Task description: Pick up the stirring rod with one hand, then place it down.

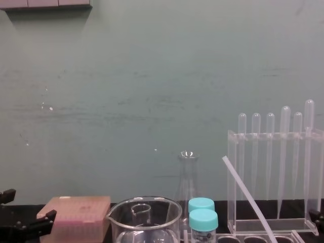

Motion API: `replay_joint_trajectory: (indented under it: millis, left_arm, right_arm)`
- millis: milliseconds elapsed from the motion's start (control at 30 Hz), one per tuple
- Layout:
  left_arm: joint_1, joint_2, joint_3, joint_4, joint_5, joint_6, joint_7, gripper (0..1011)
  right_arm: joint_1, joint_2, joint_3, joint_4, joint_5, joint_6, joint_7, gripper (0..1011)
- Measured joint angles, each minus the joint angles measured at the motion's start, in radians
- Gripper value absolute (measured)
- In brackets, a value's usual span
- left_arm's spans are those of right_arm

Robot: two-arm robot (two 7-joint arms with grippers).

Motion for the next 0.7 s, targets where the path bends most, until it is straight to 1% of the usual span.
replay_joint_trajectory:
  millis: [700]
  left_arm:
    - [0.0, 0.0, 0.0, 0.0, 0.0, 0.0, 0.0, 1000]
  right_arm:
    - [0.0, 0.0, 0.0, 0.0, 0.0, 0.0, 0.0, 1003]
